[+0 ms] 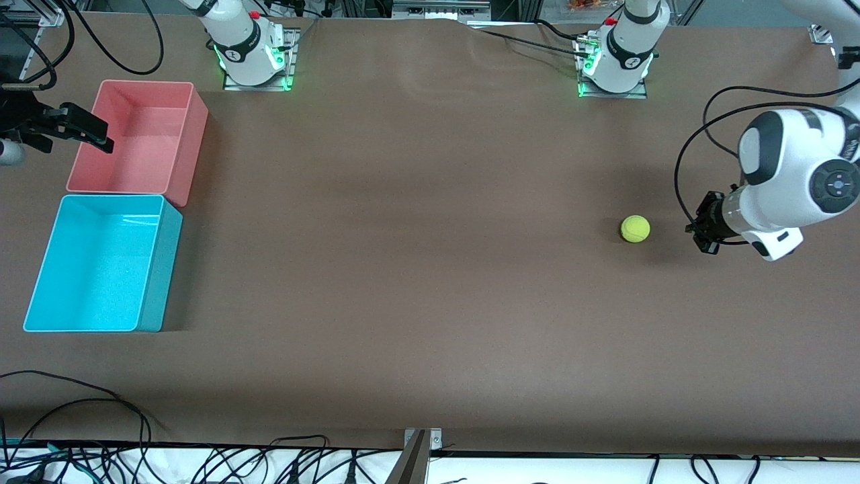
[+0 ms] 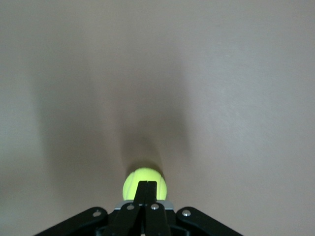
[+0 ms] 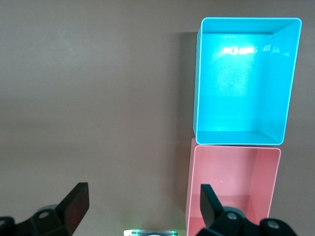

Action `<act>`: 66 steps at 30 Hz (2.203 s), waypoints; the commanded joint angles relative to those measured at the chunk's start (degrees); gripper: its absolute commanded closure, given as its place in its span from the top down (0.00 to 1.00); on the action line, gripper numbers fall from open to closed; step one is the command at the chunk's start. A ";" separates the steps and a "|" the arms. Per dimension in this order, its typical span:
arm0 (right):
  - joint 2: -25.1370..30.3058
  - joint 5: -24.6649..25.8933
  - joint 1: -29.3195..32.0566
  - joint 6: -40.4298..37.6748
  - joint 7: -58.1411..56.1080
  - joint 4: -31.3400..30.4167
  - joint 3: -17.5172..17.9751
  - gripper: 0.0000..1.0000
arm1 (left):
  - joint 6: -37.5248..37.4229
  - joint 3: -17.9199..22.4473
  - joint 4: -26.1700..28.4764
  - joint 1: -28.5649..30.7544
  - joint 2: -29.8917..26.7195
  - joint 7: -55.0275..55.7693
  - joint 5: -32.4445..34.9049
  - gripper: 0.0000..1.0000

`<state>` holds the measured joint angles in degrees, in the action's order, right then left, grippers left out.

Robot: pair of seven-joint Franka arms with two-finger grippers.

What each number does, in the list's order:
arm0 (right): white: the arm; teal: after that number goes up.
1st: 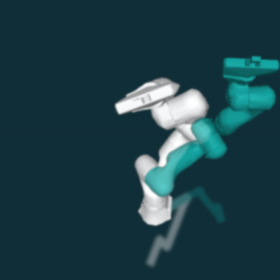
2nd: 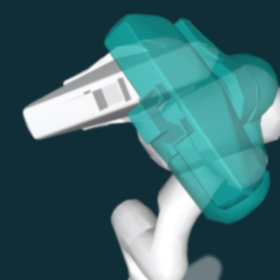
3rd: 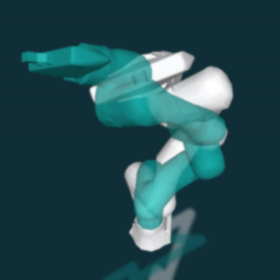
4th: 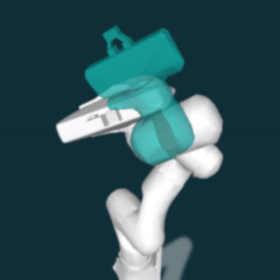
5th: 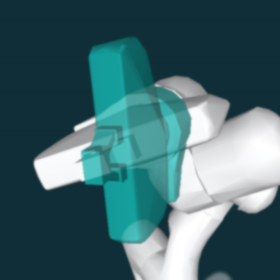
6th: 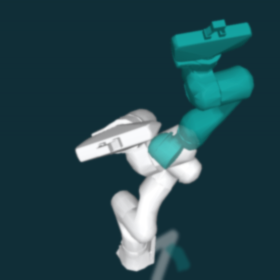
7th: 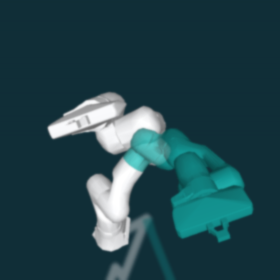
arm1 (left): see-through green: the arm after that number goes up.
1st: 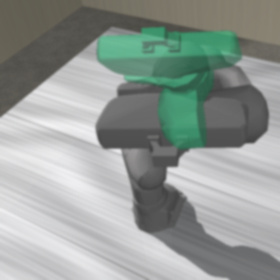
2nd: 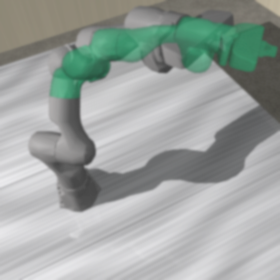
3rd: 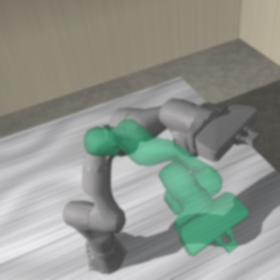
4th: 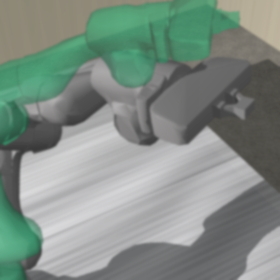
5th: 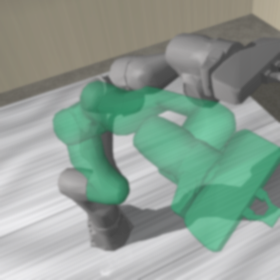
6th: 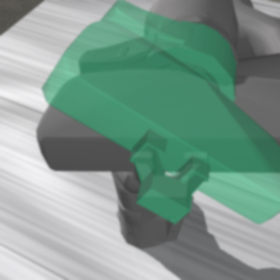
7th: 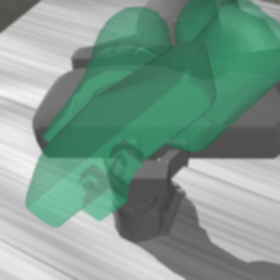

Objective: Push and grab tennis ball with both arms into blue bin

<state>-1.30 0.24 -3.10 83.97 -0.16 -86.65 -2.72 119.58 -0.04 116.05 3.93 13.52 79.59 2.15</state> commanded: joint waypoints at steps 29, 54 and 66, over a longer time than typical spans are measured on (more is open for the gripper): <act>0.07 -0.86 0.12 -0.83 -0.54 1.04 -0.18 1.00 | 25.08 -0.49 16.31 8.89 4.32 9.53 11.46 0.00; 0.07 -0.86 0.12 -0.83 -0.54 1.04 -0.18 1.00 | 26.06 -16.29 18.24 14.61 4.68 39.74 24.22 0.00; 0.07 -0.94 0.12 -0.83 -0.54 1.04 -0.09 1.00 | 20.69 -23.25 16.84 15.76 3.80 41.18 20.26 0.00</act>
<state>-1.30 0.24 -3.10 83.95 -0.16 -86.64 -2.76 141.69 -23.47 133.45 18.22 18.38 122.55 23.61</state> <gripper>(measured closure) 0.000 0.991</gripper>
